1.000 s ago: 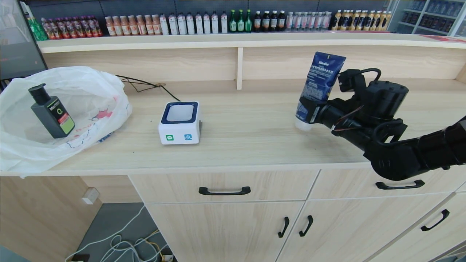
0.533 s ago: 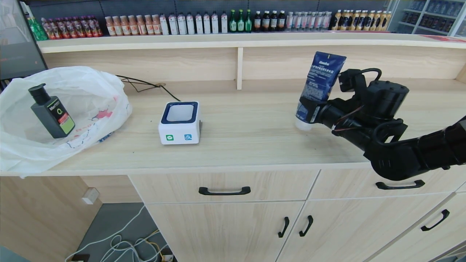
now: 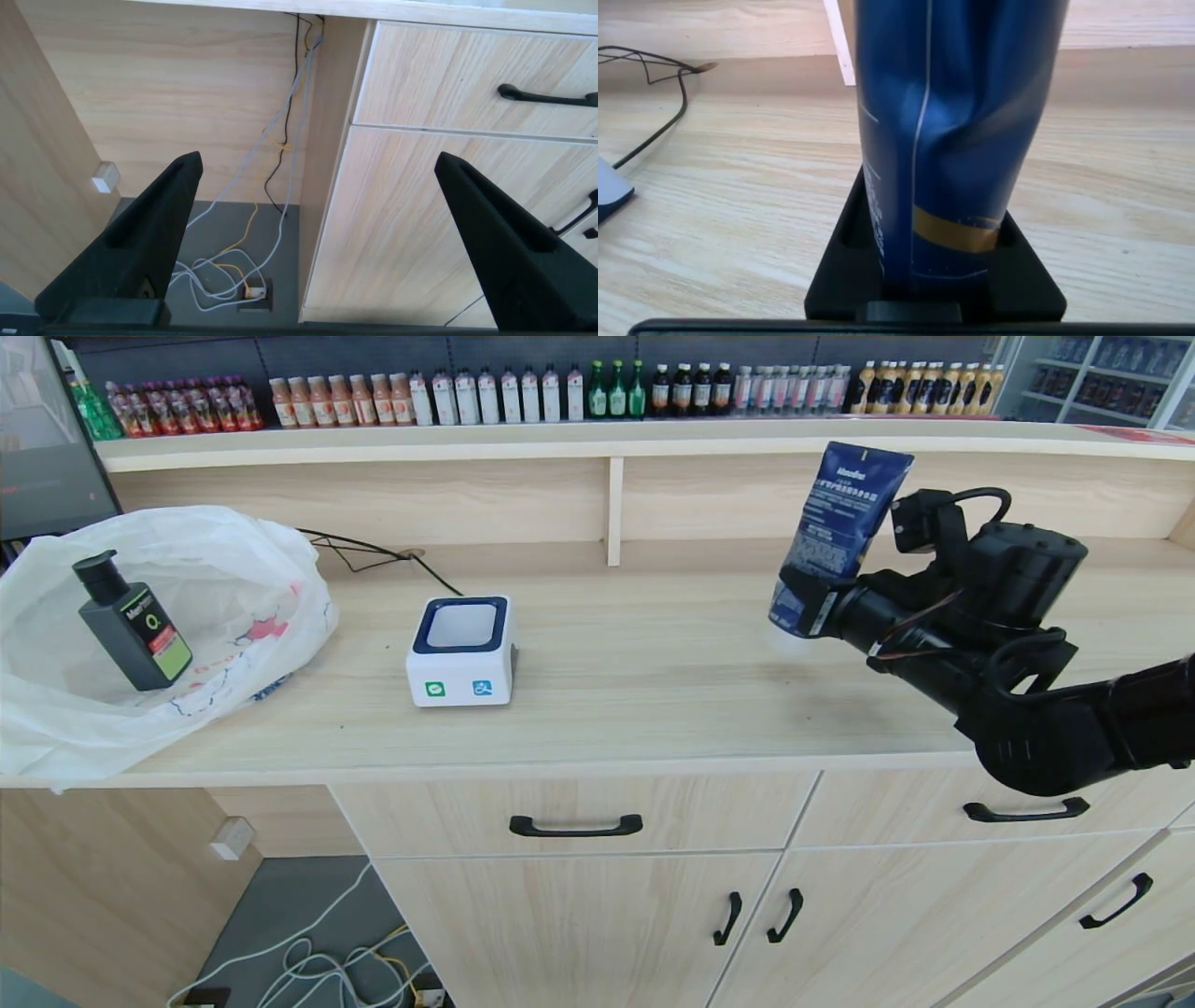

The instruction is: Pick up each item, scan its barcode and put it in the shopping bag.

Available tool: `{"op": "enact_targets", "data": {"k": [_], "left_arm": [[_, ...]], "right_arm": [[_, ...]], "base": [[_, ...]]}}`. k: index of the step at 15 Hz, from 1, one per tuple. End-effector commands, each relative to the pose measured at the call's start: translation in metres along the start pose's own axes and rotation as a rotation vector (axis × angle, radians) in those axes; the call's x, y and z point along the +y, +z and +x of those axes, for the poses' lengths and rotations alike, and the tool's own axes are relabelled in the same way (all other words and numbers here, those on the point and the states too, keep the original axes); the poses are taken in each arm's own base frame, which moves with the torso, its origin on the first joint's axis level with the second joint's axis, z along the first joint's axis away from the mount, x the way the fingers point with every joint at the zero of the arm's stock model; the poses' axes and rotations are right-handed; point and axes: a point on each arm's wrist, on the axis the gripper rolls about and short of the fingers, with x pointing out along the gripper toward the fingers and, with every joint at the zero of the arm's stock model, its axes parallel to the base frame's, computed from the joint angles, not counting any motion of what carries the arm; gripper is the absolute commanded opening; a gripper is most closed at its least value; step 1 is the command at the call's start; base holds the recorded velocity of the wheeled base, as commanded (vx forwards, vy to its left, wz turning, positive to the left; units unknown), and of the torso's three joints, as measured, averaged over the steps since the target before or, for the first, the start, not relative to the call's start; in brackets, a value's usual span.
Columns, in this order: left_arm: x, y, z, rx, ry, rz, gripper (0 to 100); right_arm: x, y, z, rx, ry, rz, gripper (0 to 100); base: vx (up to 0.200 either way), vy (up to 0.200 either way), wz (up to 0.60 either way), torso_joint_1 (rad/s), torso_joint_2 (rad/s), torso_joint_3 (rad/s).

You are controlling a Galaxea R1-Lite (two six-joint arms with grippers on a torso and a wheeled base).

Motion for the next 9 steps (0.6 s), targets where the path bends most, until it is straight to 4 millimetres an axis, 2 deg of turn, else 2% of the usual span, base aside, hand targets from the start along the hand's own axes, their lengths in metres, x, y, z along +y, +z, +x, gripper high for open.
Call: {"op": "enact_targets", "data": {"k": [1, 6, 9], "left_arm": [[0.0, 0.0, 0.0, 0.0, 0.002, 0.0, 100], [0.0, 0.0, 0.0, 0.0, 0.0, 0.0, 100], [0.0, 0.0, 0.0, 0.0, 0.0, 0.0, 100]], "right_arm": [[0.007, 0.018, -0.012, -0.038, 0.011, -0.002, 0], [0.016, 0.036, -0.046, -0.053, 0.007, -0.002, 0], [0.016, 0.036, -0.08, -0.023, -0.004, -0.008, 0]], "base": [[0.0, 0.0, 0.0, 0.0, 0.0, 0.0], [0.0, 0.0, 0.0, 0.0, 0.0, 0.0], [0.0, 0.0, 0.0, 0.0, 0.0, 0.0]]}}
